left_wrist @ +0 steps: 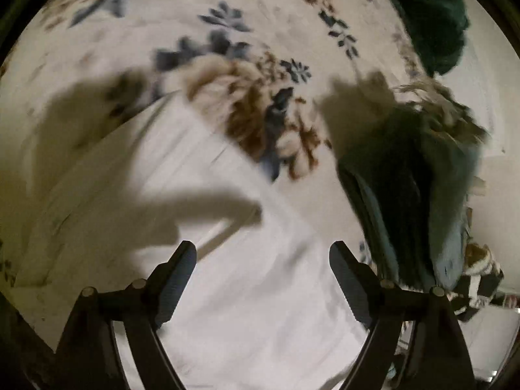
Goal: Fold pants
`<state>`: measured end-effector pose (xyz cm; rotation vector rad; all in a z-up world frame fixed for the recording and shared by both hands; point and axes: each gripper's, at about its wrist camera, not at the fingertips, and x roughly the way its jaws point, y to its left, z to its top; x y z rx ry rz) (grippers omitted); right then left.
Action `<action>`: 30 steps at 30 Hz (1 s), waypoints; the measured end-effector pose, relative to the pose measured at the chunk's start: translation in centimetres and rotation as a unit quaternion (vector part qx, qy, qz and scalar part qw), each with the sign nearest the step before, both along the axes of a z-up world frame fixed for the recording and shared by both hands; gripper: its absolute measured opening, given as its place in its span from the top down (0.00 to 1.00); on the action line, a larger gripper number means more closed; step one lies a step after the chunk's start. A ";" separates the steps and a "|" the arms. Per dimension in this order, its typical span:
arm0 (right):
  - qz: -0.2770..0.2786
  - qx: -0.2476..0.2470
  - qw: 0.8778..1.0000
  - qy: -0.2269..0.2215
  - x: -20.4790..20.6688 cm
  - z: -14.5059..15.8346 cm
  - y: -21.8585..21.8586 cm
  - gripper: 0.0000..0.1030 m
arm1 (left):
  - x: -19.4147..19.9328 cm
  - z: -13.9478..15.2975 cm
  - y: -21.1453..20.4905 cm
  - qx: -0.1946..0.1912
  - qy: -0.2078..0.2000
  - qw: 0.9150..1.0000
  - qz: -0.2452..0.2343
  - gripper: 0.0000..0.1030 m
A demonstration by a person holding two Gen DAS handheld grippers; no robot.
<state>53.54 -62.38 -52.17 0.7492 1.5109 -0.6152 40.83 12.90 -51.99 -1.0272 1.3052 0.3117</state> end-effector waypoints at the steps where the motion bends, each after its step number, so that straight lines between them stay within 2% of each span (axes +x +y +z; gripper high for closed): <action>1: -0.002 -0.006 1.000 0.010 0.3 -0.3 -0.1 0.34 | 1.3 -0.5 0.1 -0.003 0.009 1.000 0.004 0.19; 3: -0.004 -0.012 1.000 0.028 0.8 -1.1 -0.3 0.34 | 3.4 -1.4 0.2 0.006 0.026 1.000 0.009 0.19; 6: -0.009 -0.012 0.998 0.057 1.2 -2.5 -0.7 0.34 | 6.6 -5.2 -1.0 0.034 0.115 0.992 -0.047 0.20; 8: -0.012 -0.009 0.997 0.069 1.3 -3.1 -0.8 0.33 | 7.1 -5.9 -1.8 0.061 0.127 0.988 -0.063 0.20; 10: -0.014 -0.012 0.997 0.072 1.3 -3.1 -0.7 0.35 | 6.9 -4.8 -2.6 0.085 0.118 0.987 -0.073 0.35; 11: -0.013 -0.017 0.997 0.071 1.2 -2.8 -0.6 0.38 | 6.6 -4.3 -2.9 0.096 0.114 0.985 -0.081 0.54; 12: -0.013 -0.027 0.997 0.076 1.1 -2.7 -0.5 0.56 | 6.1 -3.7 -3.0 0.105 0.108 0.985 -0.089 0.72; 13: -0.014 -0.034 0.996 0.079 0.7 -2.5 -0.3 0.78 | 5.1 -3.2 -2.8 0.103 0.090 0.986 -0.096 0.75; 14: -0.019 -0.042 0.996 0.083 0.2 -2.1 -0.4 0.85 | 4.3 -2.9 -2.4 0.095 0.081 0.988 -0.095 0.87; 16: -0.041 -0.028 0.997 0.063 -1.6 -1.3 -1.1 0.93 | 2.6 -2.3 -1.4 0.077 0.062 0.991 -0.085 0.91; 18: -0.052 -0.017 0.997 0.047 -3.3 -0.4 -1.5 0.95 | 1.5 -1.3 -1.2 0.078 0.047 0.992 -0.088 0.93; 21: -0.046 -0.016 0.998 0.029 -5.8 1.4 -1.6 0.96 | -0.5 1.5 -1.3 0.100 0.004 0.989 -0.110 0.94; 24: -0.021 -0.022 0.999 0.013 -9.3 3.6 -0.9 0.96 | -4.4 3.4 -0.7 0.091 -0.023 0.990 -0.103 0.97; 27: 0.002 -0.022 1.000 0.002 -13.8 5.8 -0.5 0.96 | -10.4 3.5 0.5 0.066 -0.019 0.995 -0.076 0.98; 30: 0.017 -0.002 1.000 -0.001 -19.5 7.5 0.0 0.96 | -16.8 2.4 1.2 0.058 0.003 0.997 -0.054 0.98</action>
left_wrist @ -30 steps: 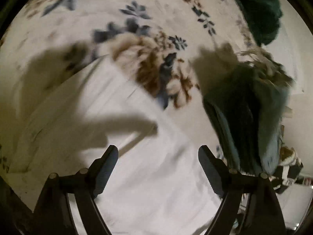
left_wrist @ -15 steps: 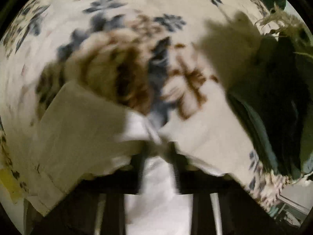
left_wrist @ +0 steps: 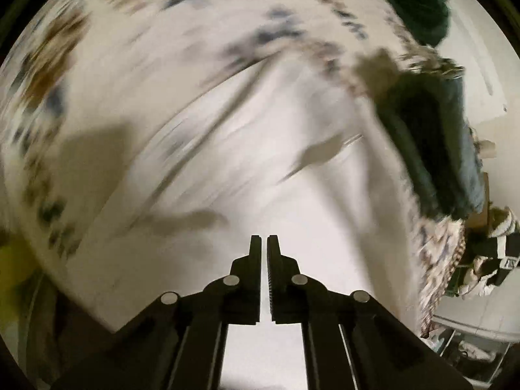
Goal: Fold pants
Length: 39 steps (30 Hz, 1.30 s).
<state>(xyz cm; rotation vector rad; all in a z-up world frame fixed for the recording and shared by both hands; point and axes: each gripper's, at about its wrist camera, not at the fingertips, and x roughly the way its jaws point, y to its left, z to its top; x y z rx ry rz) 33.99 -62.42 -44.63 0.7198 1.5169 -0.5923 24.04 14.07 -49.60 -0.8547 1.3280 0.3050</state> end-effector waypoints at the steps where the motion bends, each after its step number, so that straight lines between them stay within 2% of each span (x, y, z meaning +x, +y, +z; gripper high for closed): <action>1: 0.007 0.004 1.000 0.001 -1.2 0.1 -0.1 0.96 | -2.2 -1.0 0.1 -0.016 0.013 1.000 0.013 0.98; 3: 0.027 0.010 1.000 0.006 -4.5 0.2 0.6 0.96 | -4.1 -1.7 -0.1 -0.033 0.014 0.999 0.031 0.97; 5: 0.035 0.006 0.999 0.015 -5.7 -1.9 1.0 0.96 | -4.0 -1.7 -1.0 -0.058 -0.009 0.998 0.039 0.96; 7: 0.034 0.008 0.999 0.027 -6.5 -3.9 1.2 0.96 | -2.6 -0.7 -2.1 -0.076 -0.051 0.995 0.037 0.89; 8: 0.034 0.007 0.999 0.032 -6.7 -4.4 1.4 0.96 | -1.3 0.1 -2.6 -0.078 -0.073 0.994 0.033 0.71; 9: 0.036 0.006 0.999 0.036 -6.8 -5.0 1.6 0.96 | -0.2 0.6 -2.9 -0.078 -0.087 0.993 0.034 0.36; 10: 0.035 0.005 0.999 0.040 -6.6 -5.7 2.2 0.96 | 1.4 1.0 -3.3 -0.085 -0.106 0.990 0.037 0.19; 11: 0.032 0.005 0.999 0.042 -6.9 -6.2 2.6 0.96 | 2.6 1.0 -3.5 -0.092 -0.116 0.988 0.039 0.08; 15: 0.040 -0.004 0.998 0.041 -7.3 -6.9 3.3 0.96 | 8.0 -0.3 -3.9 -0.110 -0.116 0.986 0.055 0.08; 17: 0.035 -0.003 0.999 0.037 -7.4 -7.0 3.4 0.96 | 10.7 -1.3 -4.2 -0.103 -0.114 0.987 0.048 0.09; 18: 0.033 -0.003 0.999 0.036 -7.0 -7.4 3.9 0.96 | 11.4 -2.0 -4.1 -0.098 -0.106 0.989 0.040 0.20; 19: 0.030 -0.002 0.999 0.035 -6.9 -7.7 4.1 0.96 | 11.9 -2.6 -4.2 -0.104 -0.107 0.988 0.041 0.38; 20: 0.029 -0.001 0.999 0.033 -7.1 -7.7 4.0 0.96 | 12.1 -3.2 -3.9 -0.099 -0.098 0.989 0.044 0.83; 21: 0.029 -0.001 0.999 0.031 -7.1 -7.8 3.9 0.96 | 11.4 -3.7 -3.1 -0.096 -0.091 0.990 0.045 0.90; 22: 0.028 0.000 0.999 0.028 -7.0 -7.9 3.8 0.96 | 10.5 -3.8 -2.5 -0.107 -0.106 0.987 0.051 0.90; 24: 0.026 0.003 1.000 0.017 -7.5 -7.7 3.8 0.96 | 8.8 -2.5 -2.3 -0.091 -0.126 0.987 0.034 0.92; 27: 0.020 0.005 1.000 0.001 -8.3 -7.1 3.5 0.96 | 3.8 0.7 -1.7 -0.081 -0.164 0.983 0.025 0.93; 29: 0.019 0.005 1.000 -0.010 -9.1 -6.3 3.1 0.96 | -0.2 2.2 -0.9 -0.089 -0.171 0.980 0.041 0.93; 31: 0.024 0.001 1.000 -0.019 -10.5 -5.6 2.5 0.96 | -3.9 2.8 -0.5 -0.075 -0.160 0.983 0.042 0.93; 33: 0.039 -0.007 0.999 -0.020 -11.7 -5.5 2.3 0.96 | -6.6 2.1 -0.1 -0.069 -0.144 0.986 0.045 0.93; 35: 0.057 -0.012 0.998 -0.009 -13.1 -6.2 2.2 0.96 | -9.3 -0.2 0.0 -0.054 -0.108 0.992 0.045 0.93; 39: 0.061 -0.007 0.998 0.007 -15.9 -8.7 1.6 0.96 | -13.2 -5.2 -0.1 -0.035 -0.059 0.996 0.052 0.92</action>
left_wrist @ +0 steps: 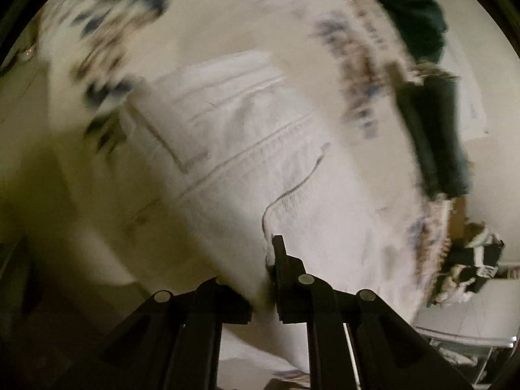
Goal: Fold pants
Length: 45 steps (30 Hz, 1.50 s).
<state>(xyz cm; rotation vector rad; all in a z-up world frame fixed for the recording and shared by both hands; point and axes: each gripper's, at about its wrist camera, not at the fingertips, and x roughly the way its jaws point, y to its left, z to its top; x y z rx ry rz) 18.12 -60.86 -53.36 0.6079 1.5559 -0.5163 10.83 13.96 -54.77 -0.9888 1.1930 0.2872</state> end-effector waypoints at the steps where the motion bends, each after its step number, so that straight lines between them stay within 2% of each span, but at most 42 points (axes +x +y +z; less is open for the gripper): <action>1: -0.001 0.000 1.000 -0.001 -0.4 -0.4 0.1 0.96 | -0.8 -1.1 -0.2 -0.003 0.012 1.000 0.004 0.92; 3: 0.004 0.014 1.000 -0.004 -1.3 -1.8 -0.4 0.96 | -2.0 -2.6 -0.3 -0.013 0.013 1.000 0.023 0.88; 5: -0.010 0.043 0.999 -0.010 -2.3 -2.8 -1.4 0.95 | -2.5 -2.5 -0.3 -0.023 0.009 0.999 0.036 0.86; 7: -0.039 0.086 0.995 -0.034 -3.6 -2.9 -3.0 0.85 | -2.2 -1.7 -0.6 -0.018 0.029 0.999 0.027 0.79; 8: -0.048 0.088 0.994 -0.041 -4.2 -2.7 -3.8 0.85 | -1.4 -1.2 -0.9 -0.010 0.049 0.999 0.018 0.71; 9: -0.059 0.093 0.992 -0.064 -4.9 -2.0 -4.9 0.85 | -1.3 -0.5 -1.2 -0.001 0.059 0.998 0.010 0.58; 10: -0.071 0.093 0.990 -0.081 -5.4 -1.4 -5.8 0.84 | -1.2 0.7 -1.9 0.017 0.061 0.998 -0.003 0.49; 11: -0.085 0.086 0.988 -0.095 -6.0 -0.6 -6.9 0.82 | -1.0 1.7 -2.6 0.030 0.060 0.998 -0.013 0.33; 12: -0.103 0.081 0.985 -0.112 -6.6 0.1 -8.2 0.76 | -0.3 2.5 -3.5 0.042 0.060 0.997 -0.031 0.21; 13: -0.126 0.083 0.980 -0.128 -7.2 0.5 -9.5 0.70 | 0.4 3.4 -5.0 0.057 0.060 0.995 -0.059 0.18; 14: -0.162 0.087 0.972 -0.147 -8.1 0.8 -11.2 0.68 | 0.8 4.0 -6.1 0.070 0.061 0.992 -0.080 0.15; 16: -0.203 0.097 0.960 -0.165 -8.6 0.6 -13.5 0.67 | 2.2 4.8 -9.0 0.076 0.050 0.988 -0.121 0.15; 18: -0.233 0.113 0.948 -0.186 -8.6 -0.3 -15.7 0.67 | 4.0 4.9 -12.8 0.083 0.046 0.980 -0.175 0.15; 21: -0.237 0.139 0.939 -0.209 -7.4 -1.0 -16.5 0.67 | 7.0 4.0 -19.9 0.091 0.034 0.961 -0.257 0.15; 24: -0.202 0.151 0.928 -0.275 -5.6 0.4 -16.2 0.67 | 8.7 1.3 -25.9 0.080 0.041 0.942 -0.322 0.15; 26: -0.160 0.112 0.942 -0.274 -4.4 1.5 -15.7 0.67 | 9.3 -0.5 -28.1 0.075 0.054 0.933 -0.348 0.15; 28: -0.150 0.089 0.956 -0.236 -3.8 0.6 -15.6 0.67 | 9.5 -2.6 -29.5 0.085 0.083 0.924 -0.363 0.14; 29: -0.159 0.087 0.959 -0.219 -3.9 -0.3 -16.1 0.67 | 9.7 -3.1 -29.9 0.092 0.081 0.922 -0.368 0.03; 30: -0.171 0.094 0.957 -0.216 -4.0 -1.0 -16.6 0.67 | 9.7 -3.2 -30.3 0.088 0.069 0.921 -0.373 0.00; 31: -0.188 0.110 0.950 -0.222 -4.5 -1.8 -17.1 0.67 | 9.8 -3.3 -30.6 0.102 0.071 0.918 -0.376 0.00; 33: -0.231 0.133 0.930 -0.254 -6.0 -2.4 -18.8 0.69 | 10.0 -3.3 -31.0 0.113 0.078 0.916 -0.377 0.00; 34: -0.253 0.131 0.919 -0.272 -6.7 -2.2 -19.1 0.89 | 10.1 -3.4 -31.3 0.122 0.082 0.914 -0.378 0.00; 35: -0.270 0.124 0.911 -0.287 -7.5 -1.7 -19.4 0.96 | 10.2 -3.5 -31.6 0.130 0.085 0.912 -0.380 0.00; 37: -0.261 0.094 0.917 -0.287 -8.1 -0.3 -19.6 0.96 | 10.2 -3.7 -32.7 0.159 0.093 0.903 -0.389 0.00; 39: -0.244 0.062 0.932 -0.262 -8.4 0.3 -19.1 0.96 | 10.5 -3.7 -33.1 0.173 0.102 0.899 -0.388 0.00; 42: -0.232 0.062 0.949 -0.205 -9.0 -2.1 -19.2 0.96 | 10.7 -3.1 -33.0 0.172 0.100 0.907 -0.370 0.00; 43: -0.232 0.072 0.950 -0.194 -9.2 -2.8 -19.5 0.94 | 11.1 -2.9 -33.6 0.172 0.096 0.910 -0.365 0.00; 45: -0.239 0.089 0.946 -0.200 -9.9 -3.1 -20.0 0.88 | 11.1 -1.5 -33.6 0.177 0.080 0.912 -0.362 0.00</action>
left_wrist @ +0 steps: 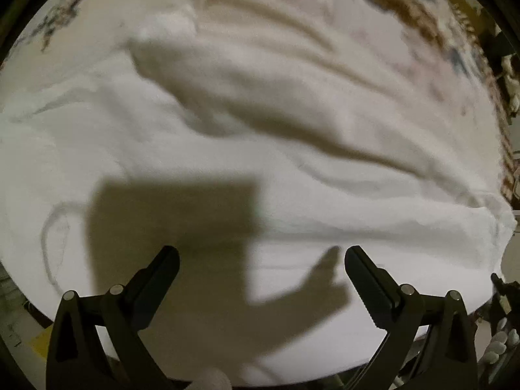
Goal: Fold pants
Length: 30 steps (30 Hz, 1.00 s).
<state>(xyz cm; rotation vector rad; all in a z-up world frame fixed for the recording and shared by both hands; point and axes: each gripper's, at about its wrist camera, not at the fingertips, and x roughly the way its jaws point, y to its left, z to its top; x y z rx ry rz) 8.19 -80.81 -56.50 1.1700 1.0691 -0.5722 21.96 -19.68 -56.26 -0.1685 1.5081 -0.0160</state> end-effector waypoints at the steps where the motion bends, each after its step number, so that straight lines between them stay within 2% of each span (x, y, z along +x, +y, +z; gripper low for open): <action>1: -0.003 -0.006 1.000 -0.004 0.1 0.5 0.0 0.85 | -0.1 1.1 -0.3 0.006 -0.019 1.000 -0.011 0.00; 3: -0.014 -0.018 1.000 -0.013 -0.5 1.2 0.1 0.81 | 0.1 2.2 -1.2 0.021 -0.040 0.998 -0.037 0.00; 6: -0.018 -0.020 0.999 -0.019 -0.7 2.5 0.3 0.81 | 1.1 2.9 -2.8 0.033 -0.062 0.996 -0.061 0.00; 9: -0.003 -0.008 1.000 0.010 -1.6 2.6 -0.5 0.81 | 2.7 1.7 -4.0 0.033 -0.050 0.996 -0.066 0.00; 10: -0.007 -0.002 1.000 0.004 -1.6 2.5 -0.6 0.84 | 3.8 0.8 -4.1 0.035 -0.038 0.997 -0.063 0.00; 12: -0.016 -0.044 0.999 0.020 -1.4 2.5 -0.5 0.91 | 4.6 -0.2 -4.4 0.037 -0.027 0.998 -0.052 0.00; 15: -0.009 -0.035 0.999 0.001 -1.0 2.7 -0.6 0.90 | 5.7 -0.3 -4.6 0.031 -0.027 0.998 -0.042 0.00; 18: 0.017 -0.015 0.999 -0.037 0.0 3.0 -0.3 0.89 | 6.8 -0.2 -5.4 0.041 -0.042 0.996 -0.064 0.00; 20: 0.034 -0.036 0.999 -0.014 1.3 3.1 0.2 0.90 | 8.8 -0.4 -5.6 0.040 -0.037 0.997 -0.061 0.00; 22: 0.042 -0.051 0.998 -0.020 2.0 4.1 0.6 0.92 | 9.6 -0.8 -3.9 0.032 -0.029 0.998 -0.050 0.00; 23: 0.041 -0.052 0.997 -0.036 2.3 5.0 0.8 0.92 | 10.2 -0.9 -3.9 0.031 -0.028 0.998 -0.048 0.00; 25: 0.037 -0.057 0.993 -0.098 2.6 7.8 1.2 0.93 | 10.7 -1.0 -2.9 0.027 -0.033 0.998 -0.047 0.00; 27: 0.038 -0.075 0.984 -0.157 2.7 10.7 1.6 0.93 | 10.1 0.1 -1.5 0.023 -0.041 0.998 -0.047 0.00; 29: 0.044 -0.096 0.980 -0.172 2.7 11.2 1.8 0.93 | 9.5 0.9 -1.1 0.025 -0.048 0.998 -0.045 0.00; 30: 0.046 -0.098 0.982 -0.156 2.7 10.0 1.5 0.93 | 9.6 1.0 -0.9 0.027 -0.049 0.997 -0.045 0.00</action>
